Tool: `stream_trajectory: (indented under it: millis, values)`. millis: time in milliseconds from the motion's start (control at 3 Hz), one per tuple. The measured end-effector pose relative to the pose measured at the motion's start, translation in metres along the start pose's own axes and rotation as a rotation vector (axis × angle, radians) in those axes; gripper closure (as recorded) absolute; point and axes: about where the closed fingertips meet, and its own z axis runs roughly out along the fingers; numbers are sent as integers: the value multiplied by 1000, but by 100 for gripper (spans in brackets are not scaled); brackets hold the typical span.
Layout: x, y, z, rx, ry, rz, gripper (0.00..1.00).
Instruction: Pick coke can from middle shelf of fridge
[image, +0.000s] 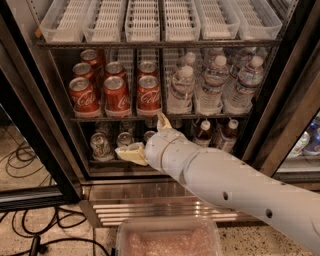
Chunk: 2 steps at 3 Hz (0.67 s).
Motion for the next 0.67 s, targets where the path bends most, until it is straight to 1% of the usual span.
stream_trajectory:
  millis: [333,667]
  values:
    - [2,-15,5,91,-20,20,24]
    - [1,-27,6,162,-42,31,36]
